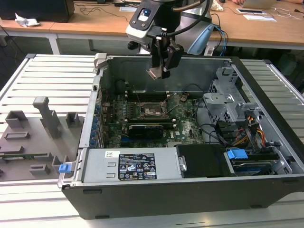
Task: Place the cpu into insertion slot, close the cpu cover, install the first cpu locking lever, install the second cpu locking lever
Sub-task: 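Place the cpu into insertion slot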
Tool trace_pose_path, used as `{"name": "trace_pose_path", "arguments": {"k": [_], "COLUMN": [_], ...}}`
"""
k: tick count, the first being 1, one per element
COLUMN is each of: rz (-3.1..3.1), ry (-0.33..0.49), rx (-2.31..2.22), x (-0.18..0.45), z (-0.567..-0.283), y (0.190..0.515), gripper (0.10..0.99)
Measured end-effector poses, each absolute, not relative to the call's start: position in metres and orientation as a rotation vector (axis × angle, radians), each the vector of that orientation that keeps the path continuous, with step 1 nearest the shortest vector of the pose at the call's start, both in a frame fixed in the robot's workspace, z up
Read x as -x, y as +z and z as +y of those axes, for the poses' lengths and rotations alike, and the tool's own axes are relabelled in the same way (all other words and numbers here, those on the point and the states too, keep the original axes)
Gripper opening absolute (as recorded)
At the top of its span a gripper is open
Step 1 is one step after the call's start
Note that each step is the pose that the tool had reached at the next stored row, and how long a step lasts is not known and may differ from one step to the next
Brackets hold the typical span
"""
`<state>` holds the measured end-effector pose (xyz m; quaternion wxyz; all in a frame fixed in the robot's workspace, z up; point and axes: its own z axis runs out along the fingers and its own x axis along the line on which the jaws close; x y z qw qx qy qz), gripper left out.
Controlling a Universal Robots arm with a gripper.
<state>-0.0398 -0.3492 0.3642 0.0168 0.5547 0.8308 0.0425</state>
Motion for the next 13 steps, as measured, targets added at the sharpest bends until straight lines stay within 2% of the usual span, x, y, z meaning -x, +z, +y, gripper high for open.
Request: {"name": "trace_pose_path", "arguments": {"k": [13], "rz": [2.562], "ry": [0.118], "rx": [-1.744], "x": [0.0398], "z": [-0.3493], "y": [0.3612], "gripper": [0.525]}}
